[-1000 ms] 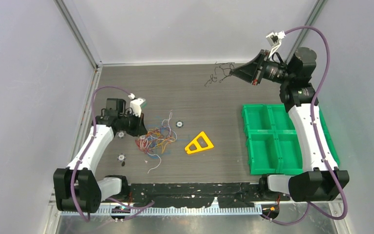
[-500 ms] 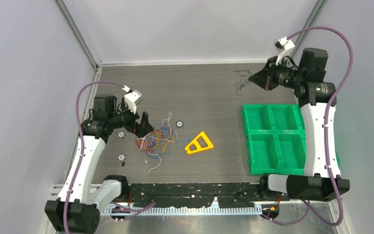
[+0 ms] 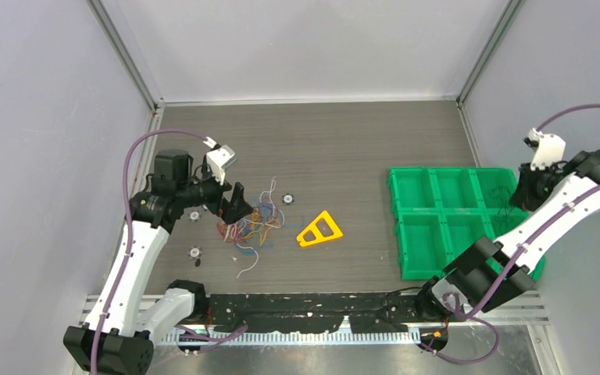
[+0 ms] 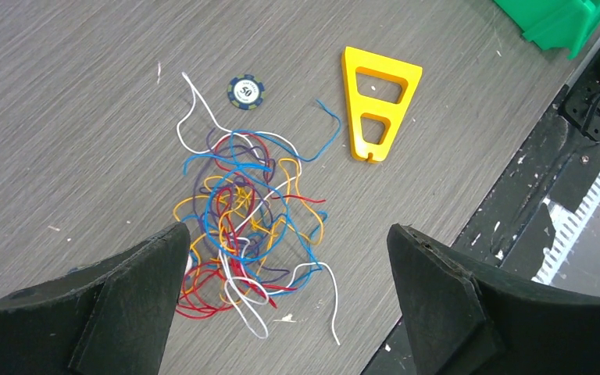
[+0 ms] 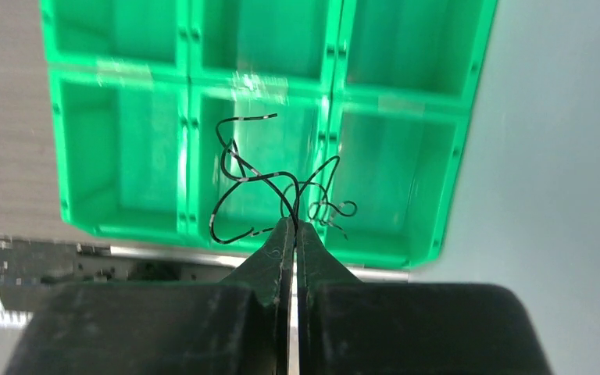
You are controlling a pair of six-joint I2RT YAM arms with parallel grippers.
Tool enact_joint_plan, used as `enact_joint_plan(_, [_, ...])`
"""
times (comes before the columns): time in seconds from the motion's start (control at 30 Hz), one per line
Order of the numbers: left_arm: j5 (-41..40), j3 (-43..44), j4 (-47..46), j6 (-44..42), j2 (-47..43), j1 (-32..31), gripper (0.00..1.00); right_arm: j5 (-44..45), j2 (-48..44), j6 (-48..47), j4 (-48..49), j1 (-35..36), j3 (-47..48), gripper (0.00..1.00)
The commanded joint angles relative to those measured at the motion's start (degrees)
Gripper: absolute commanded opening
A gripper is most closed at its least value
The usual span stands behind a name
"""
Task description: Untangle the cables
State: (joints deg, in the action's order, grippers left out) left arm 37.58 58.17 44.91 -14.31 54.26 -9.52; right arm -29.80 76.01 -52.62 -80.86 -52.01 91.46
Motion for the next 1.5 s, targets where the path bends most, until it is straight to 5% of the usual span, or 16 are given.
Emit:
enact_joint_plan(0.0, [0.66,2.27,0.17,1.44,-0.36,-1.08,1.00,2.35,3.64,-15.44,-8.29,-7.86,-0.65,0.05])
enact_joint_plan(0.4, [-0.88,2.91,0.81,1.29,-0.95,-2.35,1.00,7.73,5.01,-17.61,12.73,-13.29,-13.84,0.05])
enact_joint_plan(0.47, [-2.25,2.88,1.39,0.85,-0.63,-2.39,1.00,8.61,6.63,-16.74,14.95,-13.23,-14.83,0.14])
enact_joint_plan(0.63, [-5.62,4.36,6.66,-1.82,1.99,-2.37,1.00,8.17,7.63,-16.03,12.59,-12.85,-12.24,0.53])
enact_joint_plan(0.83, [-8.18,4.40,12.79,-6.41,3.94,-2.37,1.00,5.25,1.38,-15.64,4.70,-5.61,-9.99,0.65])
enact_joint_plan(1.03, [-12.71,0.65,17.55,-13.24,6.07,-1.74,0.98,-1.86,-7.23,-3.43,1.65,17.40,-12.94,0.75])
enact_joint_plan(1.13, [-13.28,-2.73,15.30,-14.17,6.11,-0.95,0.96,-3.99,-9.25,11.51,10.91,36.59,-16.86,0.78])
enact_joint_plan(1.33, [-14.59,-6.10,11.45,-15.14,10.13,2.10,0.88,-5.17,-3.56,34.88,31.15,63.63,-20.13,0.78])
enact_joint_plan(1.47, [-11.95,-5.25,11.42,-15.22,13.44,6.05,0.68,-4.23,2.46,42.53,41.98,75.58,-19.46,0.78])
